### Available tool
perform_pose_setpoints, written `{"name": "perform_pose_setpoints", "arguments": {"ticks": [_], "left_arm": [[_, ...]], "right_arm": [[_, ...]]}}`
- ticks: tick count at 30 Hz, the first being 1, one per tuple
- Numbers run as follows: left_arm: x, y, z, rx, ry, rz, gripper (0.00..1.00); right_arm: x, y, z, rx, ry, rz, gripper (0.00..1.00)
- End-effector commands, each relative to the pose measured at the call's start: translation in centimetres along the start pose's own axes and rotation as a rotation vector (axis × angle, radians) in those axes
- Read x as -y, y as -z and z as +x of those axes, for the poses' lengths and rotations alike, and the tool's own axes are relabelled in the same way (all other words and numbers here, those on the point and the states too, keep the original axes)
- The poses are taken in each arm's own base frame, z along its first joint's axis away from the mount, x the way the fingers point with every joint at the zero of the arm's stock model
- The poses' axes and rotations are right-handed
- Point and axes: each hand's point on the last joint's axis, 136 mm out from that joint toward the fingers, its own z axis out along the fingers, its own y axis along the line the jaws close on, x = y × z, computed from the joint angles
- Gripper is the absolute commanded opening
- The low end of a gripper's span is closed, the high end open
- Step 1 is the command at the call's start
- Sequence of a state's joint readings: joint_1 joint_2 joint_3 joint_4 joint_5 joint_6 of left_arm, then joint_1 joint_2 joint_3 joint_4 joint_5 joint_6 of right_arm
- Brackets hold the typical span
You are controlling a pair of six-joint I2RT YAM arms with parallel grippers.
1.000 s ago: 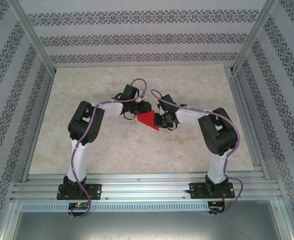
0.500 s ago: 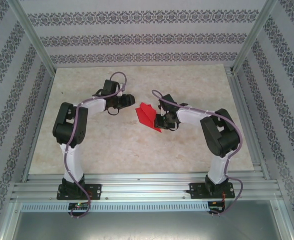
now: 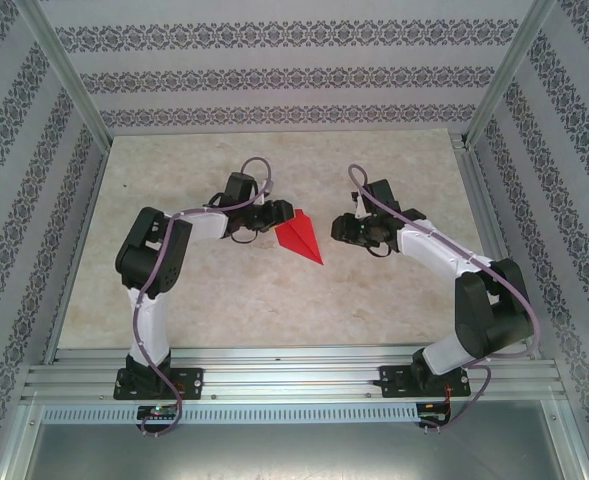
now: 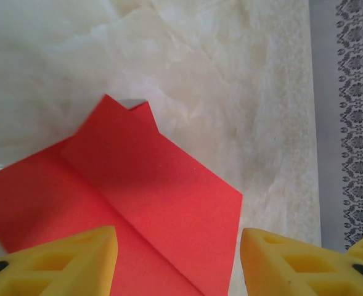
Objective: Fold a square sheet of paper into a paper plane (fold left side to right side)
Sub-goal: Turn over the paper at the center of the table.
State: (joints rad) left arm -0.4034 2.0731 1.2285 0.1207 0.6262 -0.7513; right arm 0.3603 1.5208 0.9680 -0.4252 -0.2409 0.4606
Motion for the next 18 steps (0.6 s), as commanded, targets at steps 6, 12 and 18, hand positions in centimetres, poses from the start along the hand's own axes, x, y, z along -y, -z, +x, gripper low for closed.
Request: {"name": "perform_pose_setpoints", "arguments": {"ticks": [6, 12, 18], "left_arm": [[-0.3, -3.1, 0.1, -0.026, 0.037, 0.017, 0.56], [0.5, -3.5, 0.1, -0.037, 0.035, 0.043, 0.47], [2.4, -3.6, -0.6, -0.033, -0.005, 0.092, 0.3]], "right_arm": [[0.4, 0.4, 0.6, 0.023, 0.021, -0.044, 0.41], [0.3, 0.1, 0.9, 0.021, 0.006, -0.072, 0.41], [-0.2, -0.2, 0.9, 0.033, -0.004, -0.117, 0.41]]}}
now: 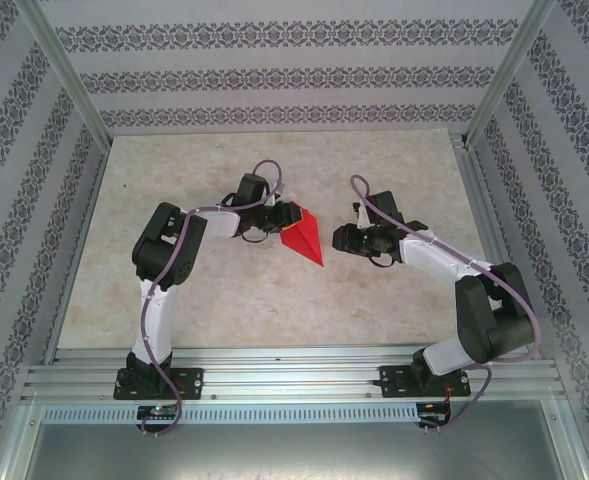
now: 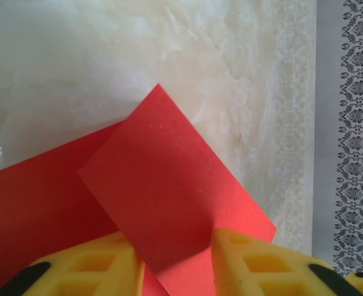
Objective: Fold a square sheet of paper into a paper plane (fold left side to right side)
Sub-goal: Turn over the paper at the center of the table.
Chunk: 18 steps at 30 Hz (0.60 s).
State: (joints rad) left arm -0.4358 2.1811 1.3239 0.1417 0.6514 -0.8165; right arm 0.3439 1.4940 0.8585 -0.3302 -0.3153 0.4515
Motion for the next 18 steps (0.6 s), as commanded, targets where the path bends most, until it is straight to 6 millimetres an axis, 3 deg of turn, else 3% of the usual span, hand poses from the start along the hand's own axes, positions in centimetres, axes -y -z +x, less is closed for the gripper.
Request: {"name": "perform_pose_setpoints", "arguments": {"ticks": [1, 6, 10, 13, 18], "left_arm": [[2.3, -0.5, -0.8, 0.006, -0.054, 0.064, 0.28], [3.6, -0.1, -1.1, 0.014, -0.094, 0.097, 0.13], [5.5, 1.2, -1.2, 0.029, -0.145, 0.133, 0.06], [8.1, 3.0, -1.5, 0.053, -0.201, 0.178, 0.05], [13.9, 7.1, -2.0, 0.104, -0.301, 0.279, 0.05]], "right_arm": [[-0.7, 0.3, -1.0, 0.047, -0.003, -0.054, 0.41], [-1.1, 0.3, -1.4, 0.082, -0.027, -0.127, 0.41], [-1.4, 1.6, -2.3, 0.146, -0.036, -0.2, 0.45], [-2.2, 3.3, -3.1, 0.199, -0.036, -0.274, 0.52], [-3.8, 6.0, -3.8, 0.27, -0.037, -0.424, 0.75]]}}
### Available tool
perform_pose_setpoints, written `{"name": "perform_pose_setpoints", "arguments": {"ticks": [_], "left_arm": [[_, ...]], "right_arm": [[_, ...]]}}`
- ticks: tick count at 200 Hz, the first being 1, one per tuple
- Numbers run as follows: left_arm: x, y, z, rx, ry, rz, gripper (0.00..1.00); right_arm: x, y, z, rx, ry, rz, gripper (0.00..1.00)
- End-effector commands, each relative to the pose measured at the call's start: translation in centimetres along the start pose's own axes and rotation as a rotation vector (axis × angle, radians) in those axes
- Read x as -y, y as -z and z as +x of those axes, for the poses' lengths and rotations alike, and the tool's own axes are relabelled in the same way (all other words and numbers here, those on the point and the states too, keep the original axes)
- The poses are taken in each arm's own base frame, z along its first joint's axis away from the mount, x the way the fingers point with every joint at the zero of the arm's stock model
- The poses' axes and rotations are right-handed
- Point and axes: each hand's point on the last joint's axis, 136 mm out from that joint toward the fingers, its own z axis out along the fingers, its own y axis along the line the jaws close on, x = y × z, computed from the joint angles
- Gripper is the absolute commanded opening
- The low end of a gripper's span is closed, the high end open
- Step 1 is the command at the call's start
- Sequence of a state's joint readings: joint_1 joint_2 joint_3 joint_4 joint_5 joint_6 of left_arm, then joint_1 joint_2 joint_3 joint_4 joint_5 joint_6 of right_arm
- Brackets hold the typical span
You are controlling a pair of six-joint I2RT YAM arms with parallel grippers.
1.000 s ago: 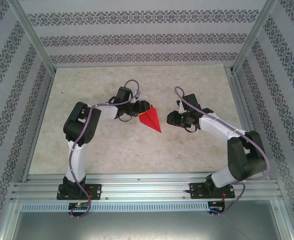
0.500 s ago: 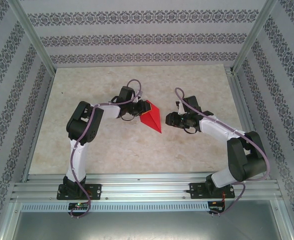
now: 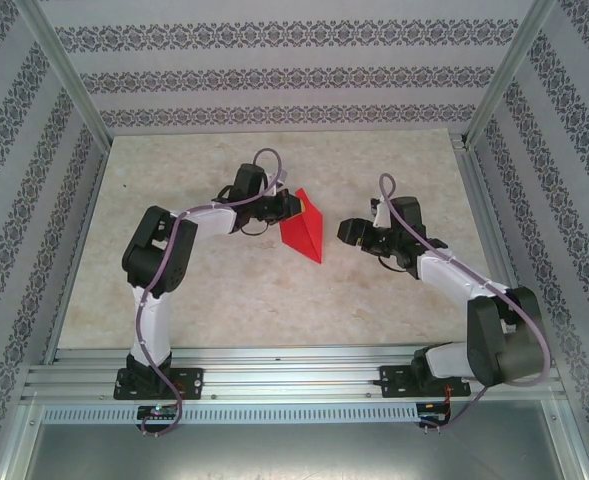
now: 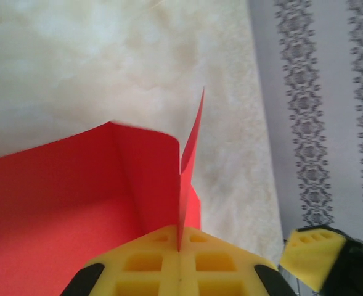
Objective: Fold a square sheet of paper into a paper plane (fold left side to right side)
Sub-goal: Turn over the paper at the center of the table.
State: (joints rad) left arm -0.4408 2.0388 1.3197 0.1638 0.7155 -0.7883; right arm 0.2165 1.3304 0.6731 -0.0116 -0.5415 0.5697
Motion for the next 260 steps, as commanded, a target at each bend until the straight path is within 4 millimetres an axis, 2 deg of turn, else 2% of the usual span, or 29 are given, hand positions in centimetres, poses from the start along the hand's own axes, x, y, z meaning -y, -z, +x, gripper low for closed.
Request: {"name": "perform_pose_setpoints", "arguments": {"ticks": [1, 26, 47, 80, 105, 125, 146, 170, 192, 210, 228, 240, 260], "left_arm": [[8.4, 3.3, -2.1, 0.077, -0.19, 0.164, 0.05], [12.7, 5.8, -3.0, 0.12, -0.247, 0.241, 0.05], [15.9, 7.5, -3.3, 0.14, -0.278, 0.32, 0.05], [18.6, 8.7, -3.0, 0.135, -0.292, 0.402, 0.05], [19.5, 8.9, -2.5, 0.121, -0.291, 0.443, 0.06], [19.6, 8.8, -2.2, 0.11, -0.287, 0.455, 0.06], [19.3, 8.6, -2.1, 0.104, -0.286, 0.449, 0.06], [18.4, 8.2, -2.1, 0.099, -0.279, 0.419, 0.07], [17.6, 8.3, -2.4, 0.109, -0.27, 0.394, 0.14], [16.6, 9.0, -2.9, 0.131, -0.261, 0.364, 0.2], [15.3, 10.2, -3.5, 0.156, -0.256, 0.321, 0.31], [14.4, 11.4, -3.9, 0.18, -0.253, 0.287, 0.42], [12.7, 13.9, -4.6, 0.238, -0.246, 0.223, 0.51]], "right_arm": [[-3.7, 1.4, -1.5, 0.062, 0.031, -0.196, 0.8], [-6.6, 2.3, -1.7, 0.078, 0.042, -0.357, 0.92], [-8.9, 3.0, -2.0, 0.089, 0.055, -0.471, 0.95], [-11.5, 2.5, -2.0, 0.066, 0.061, -0.566, 0.92], [-12.9, 2.1, -2.7, 0.065, 0.037, -0.632, 0.78], [-13.9, 2.1, -3.2, 0.066, 0.019, -0.692, 0.62], [-14.0, 2.1, -3.3, 0.069, 0.019, -0.699, 0.48], [-13.5, 2.0, -3.2, 0.073, 0.024, -0.671, 0.32], [-12.6, 2.0, -2.9, 0.08, 0.036, -0.62, 0.14], [-11.4, 1.8, -2.5, 0.077, 0.059, -0.532, 0.07], [-9.9, 1.6, -1.9, 0.069, 0.107, -0.404, 0.01], [-8.9, 1.7, -1.4, 0.056, 0.156, -0.297, 0.0], [-6.7, 1.9, -0.5, 0.039, 0.284, -0.077, 0.0]]}}
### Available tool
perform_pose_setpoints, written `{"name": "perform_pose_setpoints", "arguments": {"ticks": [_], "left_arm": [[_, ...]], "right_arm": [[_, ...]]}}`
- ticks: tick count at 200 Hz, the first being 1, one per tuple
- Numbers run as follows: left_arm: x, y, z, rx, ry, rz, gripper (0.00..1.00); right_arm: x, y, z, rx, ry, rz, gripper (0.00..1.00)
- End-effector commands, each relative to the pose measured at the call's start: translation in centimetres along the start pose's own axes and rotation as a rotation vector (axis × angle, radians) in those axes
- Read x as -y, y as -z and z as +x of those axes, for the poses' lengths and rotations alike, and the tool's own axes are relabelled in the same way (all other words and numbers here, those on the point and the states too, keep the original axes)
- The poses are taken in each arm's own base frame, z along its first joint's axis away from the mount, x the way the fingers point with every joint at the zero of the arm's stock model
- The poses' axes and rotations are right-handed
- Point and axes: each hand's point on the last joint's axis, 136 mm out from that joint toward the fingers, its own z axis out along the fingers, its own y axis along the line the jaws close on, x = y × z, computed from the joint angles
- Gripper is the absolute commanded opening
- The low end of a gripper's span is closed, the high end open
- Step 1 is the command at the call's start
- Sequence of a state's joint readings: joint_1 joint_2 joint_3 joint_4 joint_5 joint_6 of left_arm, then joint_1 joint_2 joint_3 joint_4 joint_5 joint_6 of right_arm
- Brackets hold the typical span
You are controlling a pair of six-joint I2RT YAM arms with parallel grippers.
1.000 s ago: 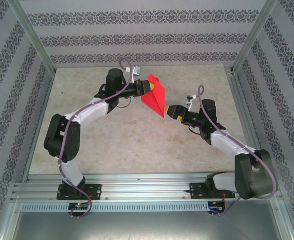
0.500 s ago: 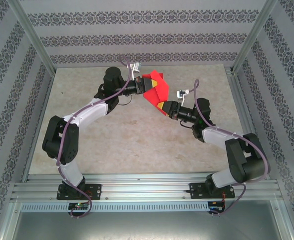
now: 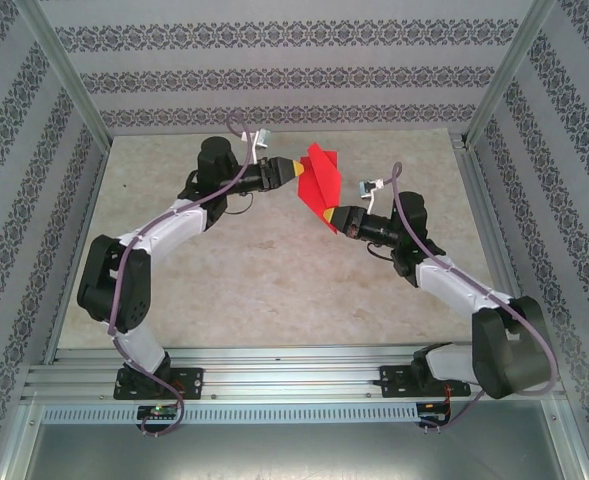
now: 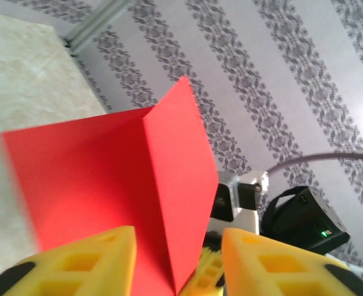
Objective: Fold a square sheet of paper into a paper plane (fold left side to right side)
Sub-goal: Turn over the paper at the center of the table.
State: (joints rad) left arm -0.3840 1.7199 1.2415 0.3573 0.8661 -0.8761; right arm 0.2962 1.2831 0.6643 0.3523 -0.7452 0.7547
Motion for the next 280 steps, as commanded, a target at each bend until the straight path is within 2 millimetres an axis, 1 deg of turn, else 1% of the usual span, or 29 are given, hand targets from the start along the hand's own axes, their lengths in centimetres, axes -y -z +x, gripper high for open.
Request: {"name": "perform_pose_setpoints", "arguments": {"ticks": [1, 24, 33, 36, 38, 57, 73, 82, 97, 112, 124, 146, 158, 169, 178, 181, 191, 200, 204, 209, 215, 223, 235, 244, 251, 255, 258, 268, 280], "left_arm": [[-0.2, 4.0, -1.8, 0.08, -0.055, -0.086, 0.52], [-1.2, 7.5, -2.3, 0.143, -0.076, -0.201, 0.63], [-1.8, 8.9, -2.2, 0.163, -0.088, -0.268, 0.64], [-1.9, 9.2, -2.2, 0.168, -0.092, -0.289, 0.65], [-2.2, 9.5, -2.2, 0.174, -0.094, -0.313, 0.66], [-3.5, 12.2, -1.8, 0.213, -0.115, -0.482, 0.68], [-4.9, 14.8, -1.6, 0.258, -0.104, -0.622, 0.7], [-5.7, 16.4, -1.4, 0.289, -0.089, -0.694, 0.72], [-7.2, 18.8, -0.9, 0.328, -0.052, -0.8, 0.73], [-8.4, 20.4, -0.1, 0.342, -0.009, -0.857, 0.75], [-9.5, 21.1, 0.5, 0.347, 0.029, -0.874, 0.75], [-11.3, 21.6, 1.6, 0.336, 0.079, -0.888, 0.75], [-12.1, 21.9, 2.2, 0.328, 0.099, -0.9, 0.75], [-12.7, 21.8, 2.5, 0.32, 0.112, -0.897, 0.75], [-13.1, 21.6, 2.8, 0.304, 0.123, -0.89, 0.74], [-13.1, 21.5, 2.9, 0.299, 0.124, -0.883, 0.75], [-13.5, 20.8, 3.3, 0.266, 0.131, -0.859, 0.74], [-13.7, 20.1, 3.6, 0.237, 0.139, -0.823, 0.74], [-13.8, 19.7, 3.8, 0.225, 0.143, -0.804, 0.73], [-13.9, 19.2, 4.1, 0.207, 0.151, -0.778, 0.72], [-14.0, 18.6, 4.4, 0.188, 0.155, -0.745, 0.71], [-14.1, 17.7, 4.9, 0.161, 0.163, -0.701, 0.71], [-14.4, 16.2, 5.8, 0.11, 0.175, -0.655, 0.7], [-14.4, 14.8, 6.6, 0.07, 0.175, -0.623, 0.7], [-14.2, 13.5, 7.1, 0.038, 0.174, -0.592, 0.7], [-14.1, 12.7, 7.6, 0.018, 0.179, -0.572, 0.7], [-14.0, 12.0, 7.8, 0.006, 0.179, -0.555, 0.7], [-13.5, 9.7, 8.5, -0.038, 0.178, -0.51, 0.7], [-13.1, 6.8, 9.6, -0.091, 0.173, -0.472, 0.7]], "right_arm": [[3.3, 1.7, 1.6, -0.086, 0.205, 0.322, 0.0], [4.6, 3.5, 2.1, -0.139, 0.438, 0.612, 0.0], [4.7, 3.9, 2.2, -0.158, 0.524, 0.696, 0.0], [4.9, 4.2, 2.1, -0.162, 0.568, 0.752, 0.0], [4.8, 4.1, 2.2, -0.167, 0.575, 0.75, 0.0], [5.7, 5.3, 1.6, -0.2, 0.714, 0.983, 0.0], [5.9, 5.2, 1.6, -0.234, 0.796, 1.105, 0.0], [5.8, 4.8, 1.8, -0.256, 0.861, 1.171, 0.0], [6.5, 4.3, 2.4, -0.308, 0.915, 1.289, 0.0], [7.4, 3.9, 3.0, -0.352, 0.942, 1.398, 0.01], [8.2, 3.3, 3.6, -0.393, 0.961, 1.459, 0.01], [9.2, 1.6, 4.9, -0.484, 1.027, 1.532, 0.03], [9.9, 0.6, 5.8, -0.54, 1.068, 1.556, 0.08], [10.6, -0.5, 7.1, -0.595, 1.075, 1.548, 0.11], [11.1, -1.6, 8.5, -0.644, 1.06, 1.508, 0.16], [11.1, -1.9, 8.9, -0.653, 1.052, 1.493, 0.17], [11.2, -3.0, 10.5, -0.686, 1.011, 1.42, 0.25], [10.5, -4.0, 11.7, -0.692, 0.97, 1.333, 0.34], [10.0, -4.5, 12.4, -0.694, 0.937, 1.274, 0.41], [9.3, -4.9, 13.0, -0.692, 0.902, 1.214, 0.45], [8.5, -5.2, 13.4, -0.682, 0.86, 1.151, 0.51], [7.5, -5.4, 13.7, -0.664, 0.821, 1.087, 0.55], [5.8, -5.0, 13.3, -0.621, 0.775, 1.011, 0.61], [5.1, -4.2, 12.5, -0.589, 0.745, 0.985, 0.64], [4.6, -3.5, 11.4, -0.553, 0.702, 0.962, 0.66], [4.5, -3.2, 11.2, -0.545, 0.686, 0.953, 0.66], [4.5, -2.8, 10.5, -0.526, 0.656, 0.944, 0.66], [4.4, -2.1, 9.2, -0.48, 0.6, 0.917, 0.66], [4.9, -1.1, 7.5, -0.407, 0.519, 0.878, 0.66]]}}
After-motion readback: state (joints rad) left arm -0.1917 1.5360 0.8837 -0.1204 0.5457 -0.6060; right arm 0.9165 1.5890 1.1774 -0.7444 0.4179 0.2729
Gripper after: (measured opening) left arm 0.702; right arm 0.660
